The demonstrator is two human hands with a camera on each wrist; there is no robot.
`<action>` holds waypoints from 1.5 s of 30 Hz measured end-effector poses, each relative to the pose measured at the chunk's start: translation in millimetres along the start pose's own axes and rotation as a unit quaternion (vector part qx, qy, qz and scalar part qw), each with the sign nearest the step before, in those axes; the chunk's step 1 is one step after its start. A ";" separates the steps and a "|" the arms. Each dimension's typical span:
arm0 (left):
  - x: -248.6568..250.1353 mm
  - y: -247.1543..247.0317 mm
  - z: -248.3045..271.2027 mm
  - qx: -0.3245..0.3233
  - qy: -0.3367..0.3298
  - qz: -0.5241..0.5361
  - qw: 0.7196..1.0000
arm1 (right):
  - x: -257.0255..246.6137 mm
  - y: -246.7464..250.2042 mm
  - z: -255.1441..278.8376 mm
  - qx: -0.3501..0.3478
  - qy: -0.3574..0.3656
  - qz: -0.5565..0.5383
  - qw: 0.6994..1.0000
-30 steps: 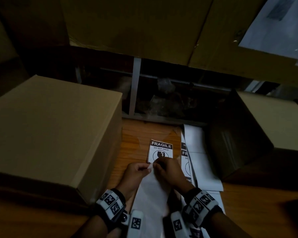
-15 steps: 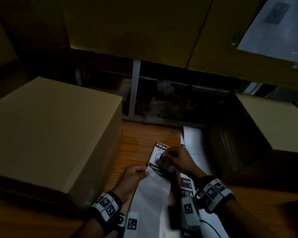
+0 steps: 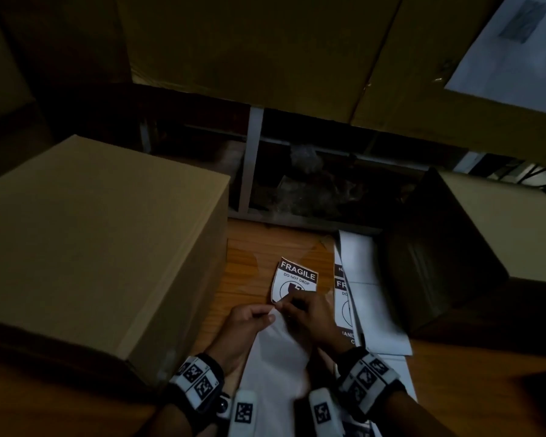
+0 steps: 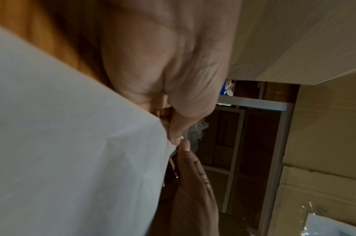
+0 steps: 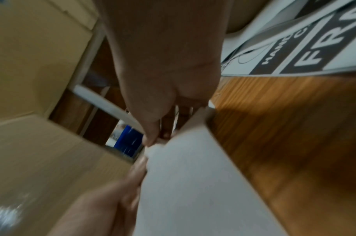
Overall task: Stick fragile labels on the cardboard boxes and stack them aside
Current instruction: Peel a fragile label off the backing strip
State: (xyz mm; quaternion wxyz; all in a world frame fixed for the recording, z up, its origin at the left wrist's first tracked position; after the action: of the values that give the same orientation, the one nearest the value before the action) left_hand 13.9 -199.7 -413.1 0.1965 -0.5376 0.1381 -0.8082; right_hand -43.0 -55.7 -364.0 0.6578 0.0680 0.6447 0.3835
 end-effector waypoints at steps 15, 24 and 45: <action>6.2 -3.1 13.8 0.005 0.016 0.075 0.997 | -4.9 1.8 -5.3 -0.038 -0.116 -0.214 0.969; 5.2 -17.0 14.1 0.091 -0.017 0.046 0.995 | 9.0 37.4 -7.4 -0.154 -0.188 -0.323 0.915; -13.3 -20.5 67.3 0.071 -0.190 -0.698 0.687 | 16.5 -18.8 9.8 0.019 0.114 0.305 0.945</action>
State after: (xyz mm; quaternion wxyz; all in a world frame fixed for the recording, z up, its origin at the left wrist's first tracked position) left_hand 77.2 -176.2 -389.2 -0.3649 -0.6049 -0.3756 -0.5999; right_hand -28.4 -55.1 -386.5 0.4296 0.2297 0.6713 0.5587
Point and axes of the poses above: each hand's wrist, its own z-axis away from the middle knuckle, its own y-axis out of the back of the hand, x = y × z, the point moved 2 cm from there along -z, towards the middle knuckle, and after that the axes turned 7 degrees about z, right-handed, at the moved point
